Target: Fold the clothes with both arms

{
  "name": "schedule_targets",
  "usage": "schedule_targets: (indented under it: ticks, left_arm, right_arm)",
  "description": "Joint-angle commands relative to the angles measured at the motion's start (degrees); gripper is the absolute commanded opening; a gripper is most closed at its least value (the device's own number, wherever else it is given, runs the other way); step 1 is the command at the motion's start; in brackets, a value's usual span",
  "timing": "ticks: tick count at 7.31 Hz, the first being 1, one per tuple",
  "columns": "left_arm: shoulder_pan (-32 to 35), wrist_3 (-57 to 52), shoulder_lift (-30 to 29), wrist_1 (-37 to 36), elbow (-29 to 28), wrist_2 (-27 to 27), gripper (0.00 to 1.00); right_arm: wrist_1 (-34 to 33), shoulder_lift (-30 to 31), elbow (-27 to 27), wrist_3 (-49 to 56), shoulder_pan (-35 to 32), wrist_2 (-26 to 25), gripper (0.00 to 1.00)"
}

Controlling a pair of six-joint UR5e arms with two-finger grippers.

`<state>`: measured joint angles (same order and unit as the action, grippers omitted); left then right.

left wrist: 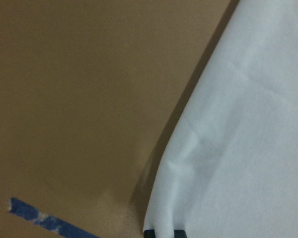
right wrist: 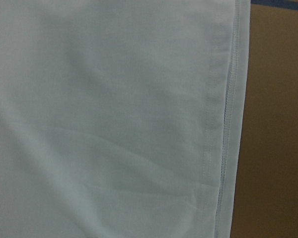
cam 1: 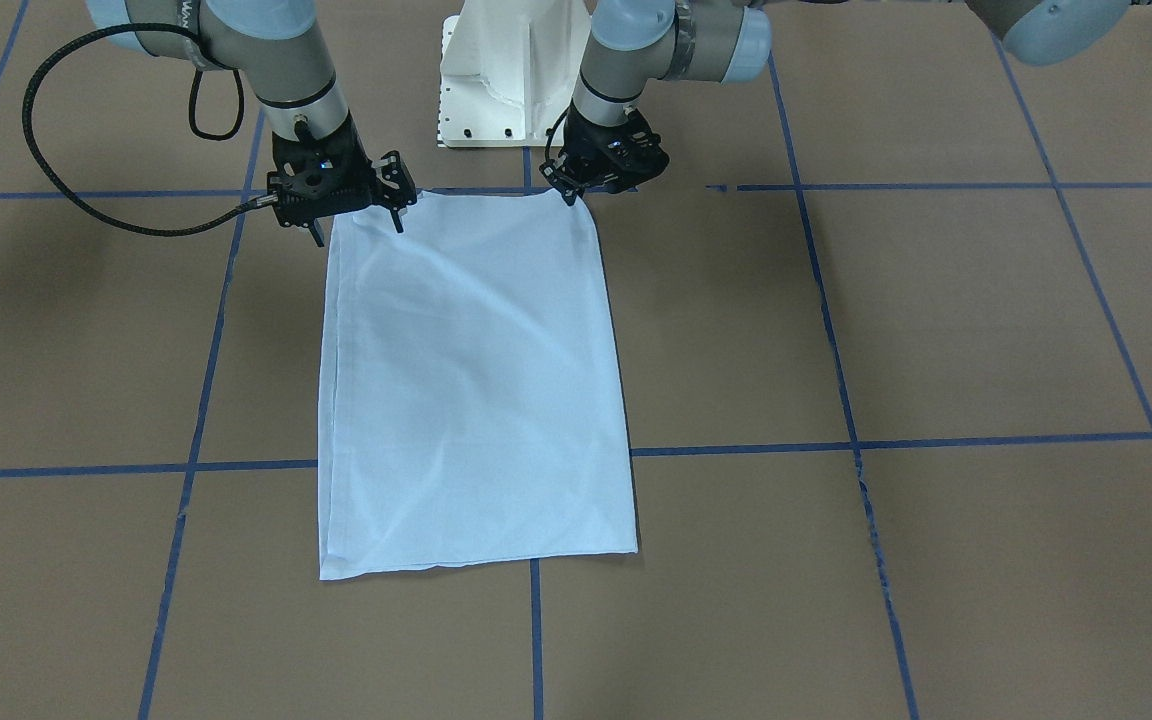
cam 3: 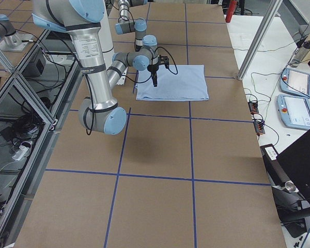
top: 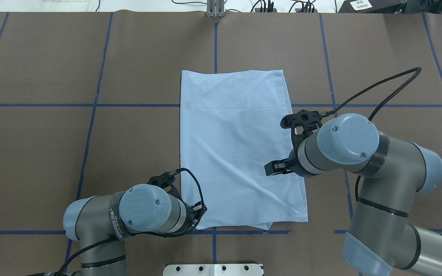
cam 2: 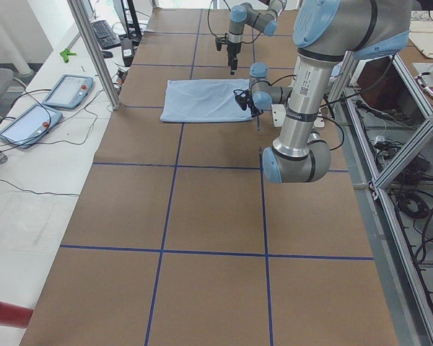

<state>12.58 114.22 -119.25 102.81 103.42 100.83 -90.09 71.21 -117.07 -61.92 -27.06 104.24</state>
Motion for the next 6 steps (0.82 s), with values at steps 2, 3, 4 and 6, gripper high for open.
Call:
schedule_targets:
  ticks: [2, 3, 4, 6]
  left_arm:
    - [0.43, -0.93, 0.78, -0.24, 3.36, 0.5, 0.0]
    - [0.17, -0.93, 0.6, -0.24, 3.37, 0.51, 0.0]
    - [0.08, -0.93, 0.6, -0.24, 3.37, 0.51, 0.0]
    - [0.08, -0.93, 0.6, -0.24, 3.28, 0.59, 0.0]
  right_arm:
    - [0.0, 0.34, 0.0, -5.11, 0.52, 0.18, 1.0]
    - [0.09, 0.25, -0.17, -12.62, 2.0, 0.18, 1.0]
    - [0.09, 0.08, -0.35, -23.31, 4.1, 0.0, 1.0]
    - [0.09, 0.77, -0.09, -39.78, 11.2, -5.93, 1.0]
